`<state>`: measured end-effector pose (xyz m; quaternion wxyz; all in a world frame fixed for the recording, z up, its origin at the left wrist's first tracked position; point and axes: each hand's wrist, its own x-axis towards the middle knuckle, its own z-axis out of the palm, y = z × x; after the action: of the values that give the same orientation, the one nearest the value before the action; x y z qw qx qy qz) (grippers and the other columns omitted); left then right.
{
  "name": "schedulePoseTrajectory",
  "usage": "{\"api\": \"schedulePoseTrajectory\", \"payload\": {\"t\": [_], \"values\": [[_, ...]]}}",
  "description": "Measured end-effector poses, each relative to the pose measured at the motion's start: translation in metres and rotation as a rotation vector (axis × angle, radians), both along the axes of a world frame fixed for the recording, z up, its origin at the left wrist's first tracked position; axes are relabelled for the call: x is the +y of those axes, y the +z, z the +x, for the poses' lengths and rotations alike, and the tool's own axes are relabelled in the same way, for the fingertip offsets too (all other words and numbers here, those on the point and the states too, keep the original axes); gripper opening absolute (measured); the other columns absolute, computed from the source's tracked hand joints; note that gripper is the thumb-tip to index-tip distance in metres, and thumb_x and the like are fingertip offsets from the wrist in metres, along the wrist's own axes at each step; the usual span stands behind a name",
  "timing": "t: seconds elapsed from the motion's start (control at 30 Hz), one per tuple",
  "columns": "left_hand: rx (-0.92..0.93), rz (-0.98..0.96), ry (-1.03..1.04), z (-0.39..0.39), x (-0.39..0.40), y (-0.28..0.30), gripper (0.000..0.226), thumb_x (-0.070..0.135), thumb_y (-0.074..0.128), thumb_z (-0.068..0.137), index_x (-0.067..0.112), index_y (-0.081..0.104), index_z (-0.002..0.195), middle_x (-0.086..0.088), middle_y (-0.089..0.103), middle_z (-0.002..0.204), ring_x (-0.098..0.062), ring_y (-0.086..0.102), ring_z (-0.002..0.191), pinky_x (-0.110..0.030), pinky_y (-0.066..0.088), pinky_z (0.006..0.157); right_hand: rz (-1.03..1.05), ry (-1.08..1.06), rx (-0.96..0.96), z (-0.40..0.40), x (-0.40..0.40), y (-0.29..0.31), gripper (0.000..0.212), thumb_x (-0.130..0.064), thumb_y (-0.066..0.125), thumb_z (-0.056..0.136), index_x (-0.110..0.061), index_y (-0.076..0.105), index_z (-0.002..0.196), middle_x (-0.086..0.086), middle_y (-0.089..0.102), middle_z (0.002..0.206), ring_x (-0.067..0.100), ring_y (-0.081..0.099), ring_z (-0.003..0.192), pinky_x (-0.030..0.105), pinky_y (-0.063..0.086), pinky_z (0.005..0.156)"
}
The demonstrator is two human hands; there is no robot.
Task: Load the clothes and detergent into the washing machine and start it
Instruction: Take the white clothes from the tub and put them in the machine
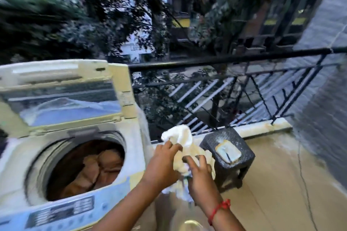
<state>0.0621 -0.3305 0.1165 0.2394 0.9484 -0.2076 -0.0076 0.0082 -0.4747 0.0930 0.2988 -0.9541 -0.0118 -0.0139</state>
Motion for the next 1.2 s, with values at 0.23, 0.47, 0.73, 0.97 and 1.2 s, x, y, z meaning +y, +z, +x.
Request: {"api": "schedulePoseTrajectory", "payload": {"t": [0.23,0.47,0.73,0.97,1.2], "values": [[-0.306,-0.196,0.200,0.003,0.135,0.096,0.056,0.015,0.068,0.061,0.026,0.053,0.113,0.001,0.051,0.111,-0.022,0.044,0.096,-0.031,0.044,0.081,0.188,0.176,-0.265,0.043,0.133,0.083,0.064,0.001,0.050,0.074,-0.044,0.042,0.119,-0.004,0.033,0.115,0.027,0.049,0.109,0.042,0.046,0.097],[-0.450,-0.197,0.336,0.002,0.266,0.130,0.051,0.010,0.066,0.060,0.022,0.056,0.109,-0.002,0.052,0.104,-0.024,0.046,0.090,-0.036,0.048,0.074,0.238,0.296,-0.352,0.062,0.267,0.115,0.065,0.007,0.054,0.073,-0.040,0.045,0.116,-0.002,0.035,0.115,0.027,0.048,0.111,0.042,0.044,0.097],[-0.405,-0.195,0.394,0.008,0.360,0.119,0.056,0.002,0.058,0.060,0.022,0.055,0.113,-0.001,0.050,0.106,-0.023,0.041,0.097,-0.033,0.044,0.075,0.295,0.350,-0.334,0.078,0.363,0.099,0.065,0.007,0.055,0.077,-0.041,0.044,0.118,-0.003,0.036,0.116,0.023,0.052,0.110,0.035,0.046,0.095],[-0.167,-0.146,0.478,0.025,0.384,0.050,0.057,0.007,0.062,0.063,0.025,0.051,0.116,0.000,0.046,0.119,-0.023,0.039,0.106,-0.029,0.039,0.073,0.156,0.398,-0.150,0.104,0.383,0.031,0.064,-0.001,0.054,0.073,-0.044,0.043,0.119,0.002,0.040,0.119,0.030,0.051,0.110,0.042,0.045,0.097],[0.085,-0.023,0.497,0.048,0.384,-0.028,0.060,0.012,0.064,0.066,0.027,0.046,0.122,-0.001,0.041,0.125,-0.027,0.038,0.113,-0.038,0.045,0.083,-0.033,0.466,0.042,0.133,0.376,-0.039,0.057,-0.007,0.057,0.076,-0.041,0.047,0.120,0.002,0.040,0.117,0.031,0.050,0.103,0.033,0.044,0.090]]}}
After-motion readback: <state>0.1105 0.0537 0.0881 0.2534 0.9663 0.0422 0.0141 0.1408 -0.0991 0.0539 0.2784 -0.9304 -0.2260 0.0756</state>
